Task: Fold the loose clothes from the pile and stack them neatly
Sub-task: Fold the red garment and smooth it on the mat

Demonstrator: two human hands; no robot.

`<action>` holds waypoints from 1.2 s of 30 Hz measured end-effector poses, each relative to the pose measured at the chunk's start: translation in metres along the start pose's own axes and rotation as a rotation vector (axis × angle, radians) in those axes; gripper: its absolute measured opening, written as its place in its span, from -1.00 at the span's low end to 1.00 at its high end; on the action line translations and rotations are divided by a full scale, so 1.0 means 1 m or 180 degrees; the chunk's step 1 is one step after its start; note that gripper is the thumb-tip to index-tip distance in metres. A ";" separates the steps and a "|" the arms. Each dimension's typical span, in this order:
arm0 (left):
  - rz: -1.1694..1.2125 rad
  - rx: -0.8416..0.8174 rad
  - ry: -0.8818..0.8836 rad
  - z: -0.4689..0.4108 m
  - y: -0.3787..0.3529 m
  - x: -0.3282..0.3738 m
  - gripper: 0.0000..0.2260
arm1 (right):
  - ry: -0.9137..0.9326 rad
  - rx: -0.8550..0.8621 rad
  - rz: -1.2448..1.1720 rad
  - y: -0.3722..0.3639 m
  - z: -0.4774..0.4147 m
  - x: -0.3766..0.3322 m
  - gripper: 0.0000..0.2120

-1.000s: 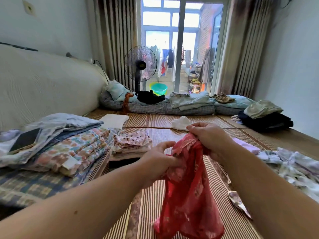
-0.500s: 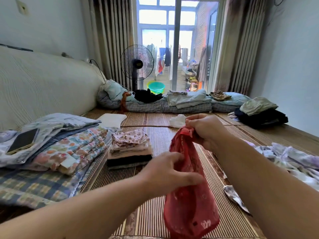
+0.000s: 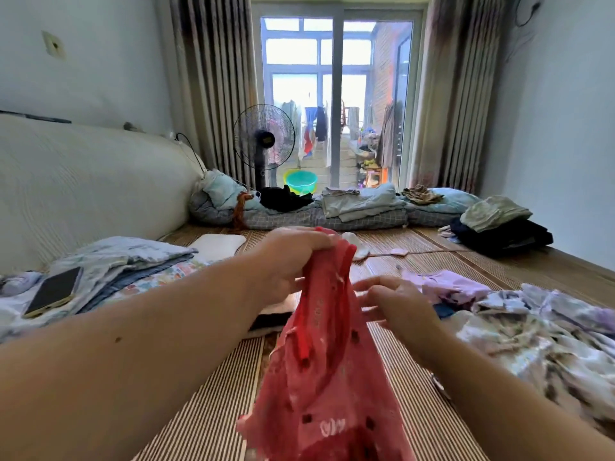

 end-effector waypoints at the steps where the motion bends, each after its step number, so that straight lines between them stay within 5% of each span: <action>1: -0.0048 -0.0027 -0.0096 0.000 0.001 0.007 -0.93 | 0.0098 0.0007 0.0048 -0.007 0.005 0.000 -0.80; 4: -0.0226 -0.0191 -0.0225 0.004 0.002 0.021 -0.85 | 0.0295 0.0493 0.0722 -0.017 0.011 -0.004 -0.62; 7: -0.0302 -0.0189 -0.0278 0.009 0.008 0.031 -0.83 | 0.0238 0.1018 0.1436 -0.014 0.005 -0.014 -0.77; 10: -0.0282 -0.0098 -0.0299 0.013 0.022 0.037 -0.80 | 0.0090 0.0911 0.1717 -0.014 -0.003 -0.018 -0.93; 17: -0.0102 0.0151 -0.0411 0.019 0.059 0.044 -0.75 | 0.0032 0.0851 0.2551 -0.001 -0.007 -0.020 -0.82; 28: -0.0075 0.0333 -0.0300 0.014 0.111 0.032 -0.70 | -0.0370 0.0143 0.0330 0.033 -0.001 -0.035 -0.83; 36: -0.0157 0.0659 -0.0349 0.011 0.129 0.029 -0.85 | -0.0557 0.0202 -0.0607 0.030 -0.011 -0.038 -0.83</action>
Point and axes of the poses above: each hand's wrist, its own z-axis away from the middle knuckle, its own y-axis out of the back of the hand, x = y × z, the point moved 6 cm from there along -z, towards the middle knuckle, and after that the axes turned 11 degrees about -y, right-handed, at the moved point
